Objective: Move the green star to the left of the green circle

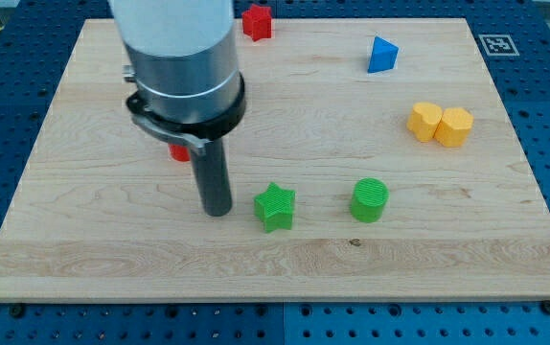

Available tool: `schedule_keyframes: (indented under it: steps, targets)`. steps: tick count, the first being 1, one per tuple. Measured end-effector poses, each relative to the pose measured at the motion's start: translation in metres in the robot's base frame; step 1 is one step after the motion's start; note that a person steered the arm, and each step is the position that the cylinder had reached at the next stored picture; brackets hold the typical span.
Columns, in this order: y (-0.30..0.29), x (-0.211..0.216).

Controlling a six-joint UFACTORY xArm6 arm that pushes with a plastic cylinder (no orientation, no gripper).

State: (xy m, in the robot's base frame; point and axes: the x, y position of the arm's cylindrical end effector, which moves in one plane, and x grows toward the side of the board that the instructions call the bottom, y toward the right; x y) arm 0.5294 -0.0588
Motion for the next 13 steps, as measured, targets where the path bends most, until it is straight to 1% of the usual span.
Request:
schedule_keyframes:
  steps: [1,3,5,7,9,11,12,13]
  targets:
    - [0.030,0.009]
    - [0.074,0.056]
    - [0.085,0.060]
    - [0.086,0.089]
    - [0.080,0.081]
    - [0.063,0.048]
    - [0.062,0.037]
    - [0.063,0.036]
